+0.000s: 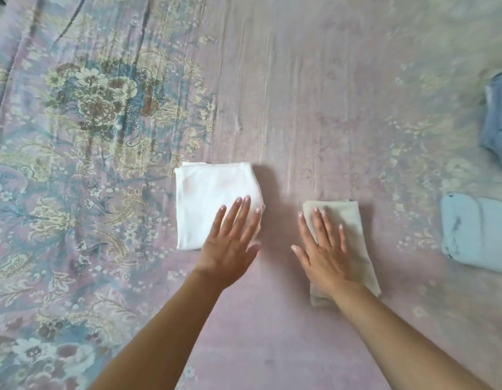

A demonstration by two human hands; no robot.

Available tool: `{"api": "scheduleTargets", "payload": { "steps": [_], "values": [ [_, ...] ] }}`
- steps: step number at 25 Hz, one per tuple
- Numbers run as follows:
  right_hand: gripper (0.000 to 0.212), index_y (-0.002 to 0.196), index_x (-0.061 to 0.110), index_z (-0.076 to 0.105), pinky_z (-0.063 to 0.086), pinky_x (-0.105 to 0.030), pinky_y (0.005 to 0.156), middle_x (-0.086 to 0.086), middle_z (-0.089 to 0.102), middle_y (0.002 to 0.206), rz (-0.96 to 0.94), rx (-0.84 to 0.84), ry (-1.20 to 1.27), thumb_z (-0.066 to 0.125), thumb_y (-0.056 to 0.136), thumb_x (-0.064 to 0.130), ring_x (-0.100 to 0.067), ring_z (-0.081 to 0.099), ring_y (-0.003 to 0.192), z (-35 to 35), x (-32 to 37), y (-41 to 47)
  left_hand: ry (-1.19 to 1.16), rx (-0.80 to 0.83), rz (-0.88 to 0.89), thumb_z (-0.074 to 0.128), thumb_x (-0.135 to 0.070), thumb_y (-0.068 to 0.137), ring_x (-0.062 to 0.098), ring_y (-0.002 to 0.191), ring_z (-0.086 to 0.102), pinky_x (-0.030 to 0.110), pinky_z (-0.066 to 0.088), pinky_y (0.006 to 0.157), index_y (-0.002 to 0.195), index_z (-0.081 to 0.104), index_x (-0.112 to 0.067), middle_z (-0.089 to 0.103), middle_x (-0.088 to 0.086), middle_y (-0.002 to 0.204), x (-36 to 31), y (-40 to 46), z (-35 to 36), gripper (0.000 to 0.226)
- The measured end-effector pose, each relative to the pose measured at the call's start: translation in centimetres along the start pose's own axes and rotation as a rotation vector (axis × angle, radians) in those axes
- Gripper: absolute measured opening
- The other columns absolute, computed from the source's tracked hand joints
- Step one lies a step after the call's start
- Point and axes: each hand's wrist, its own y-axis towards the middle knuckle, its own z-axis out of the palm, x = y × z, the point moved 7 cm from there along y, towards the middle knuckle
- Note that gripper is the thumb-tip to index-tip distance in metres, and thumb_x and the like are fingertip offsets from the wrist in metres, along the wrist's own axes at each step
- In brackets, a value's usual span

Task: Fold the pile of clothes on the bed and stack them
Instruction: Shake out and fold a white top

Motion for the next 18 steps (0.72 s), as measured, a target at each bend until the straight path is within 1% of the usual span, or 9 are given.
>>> {"api": "scheduleTargets", "payload": {
  "steps": [1,3,5,6,8,10,12,15,18],
  "values": [
    [0.068,0.152,0.021,0.015,0.016,-0.055,0.113,-0.013,0.018,0.157,0.076,-0.038,0.009,0.029,0.091,0.047,-0.021,-0.001,0.146,-0.3,-2.8,-1.6,-0.049,-0.024,0.095,0.036,-0.041,0.091,0.032,0.137,0.037,0.048,0.028,0.109,0.141,0.037,-0.010,0.039,0.019,0.147,-3.8,0.0,0.3,0.059],
    [0.065,0.152,0.023,0.014,0.017,-0.051,0.115,-0.018,0.014,0.157,0.232,0.079,0.102,0.044,0.096,0.035,-0.030,0.008,0.145,0.8,-7.7,-3.5,-0.192,0.032,0.080,0.038,-0.035,0.087,0.030,0.131,0.046,0.042,0.041,0.104,0.139,0.043,-0.013,0.045,0.016,0.144,-10.0,1.1,1.6,0.057],
    [0.077,0.152,0.023,0.009,0.024,-0.043,0.114,-0.019,0.021,0.153,0.387,0.182,0.470,0.057,0.092,0.024,-0.034,0.025,0.140,2.3,-10.3,-4.3,-0.518,0.143,-0.287,0.042,-0.024,0.090,0.035,0.128,0.046,0.042,0.043,0.103,0.140,0.043,-0.009,0.044,0.018,0.141,-12.4,2.3,3.9,0.052],
    [0.079,0.151,0.018,0.015,0.031,-0.039,0.110,-0.019,0.032,0.147,0.461,0.133,0.651,0.063,0.089,0.019,-0.033,0.035,0.135,2.9,-11.1,-4.2,-0.753,0.156,-0.548,0.044,-0.020,0.092,0.037,0.121,0.048,0.044,0.043,0.101,0.136,0.045,-0.006,0.047,0.019,0.133,-12.3,2.4,4.9,0.046],
    [0.062,0.135,0.006,0.043,0.043,-0.036,0.095,-0.018,0.053,0.130,0.605,-0.002,0.853,0.072,0.081,0.014,-0.030,0.053,0.117,2.9,-12.3,-4.0,-1.039,0.092,-0.919,0.049,-0.018,0.093,0.033,0.104,0.054,0.042,0.047,0.091,0.119,0.050,-0.005,0.053,0.016,0.109,-12.3,2.2,6.4,0.028],
    [0.040,0.109,0.009,0.054,0.049,-0.037,0.083,-0.014,0.065,0.110,0.728,0.031,1.015,0.076,0.075,0.016,-0.027,0.062,0.098,3.6,-13.1,-3.7,-1.189,0.114,-1.057,0.055,-0.017,0.091,0.021,0.090,0.058,0.029,0.049,0.078,0.109,0.043,-0.014,0.057,0.006,0.095,-12.3,2.7,7.0,0.022],
    [0.036,0.102,0.008,0.058,0.052,-0.038,0.081,-0.010,0.067,0.099,0.795,0.143,1.130,0.078,0.073,0.018,-0.025,0.064,0.091,4.1,-13.3,-3.6,-1.338,0.223,-1.112,0.063,-0.013,0.087,0.010,0.082,0.057,0.025,0.048,0.070,0.112,0.041,-0.016,0.056,-0.004,0.092,-12.7,3.3,7.1,0.034],
    [0.034,0.106,0.005,0.065,0.056,-0.037,0.079,-0.011,0.071,0.094,0.744,0.236,1.265,0.076,0.077,0.018,-0.025,0.068,0.086,3.2,-12.3,-4.0,-1.536,0.420,-1.032,0.063,-0.009,0.087,0.013,0.084,0.064,0.028,0.052,0.063,0.119,0.053,-0.021,0.063,-0.001,0.100,-13.4,3.6,6.1,0.036],
    [0.032,0.113,0.012,0.061,0.053,-0.029,0.074,-0.007,0.070,0.103,0.543,0.153,1.378,0.071,0.082,0.008,-0.017,0.066,0.087,-1.0,-9.6,-3.6,-1.574,0.325,-0.853,0.059,-0.005,0.090,0.014,0.088,0.067,0.032,0.056,0.066,0.110,0.057,-0.034,0.066,0.001,0.101,-11.8,3.2,2.4,0.035]
  ]
}}
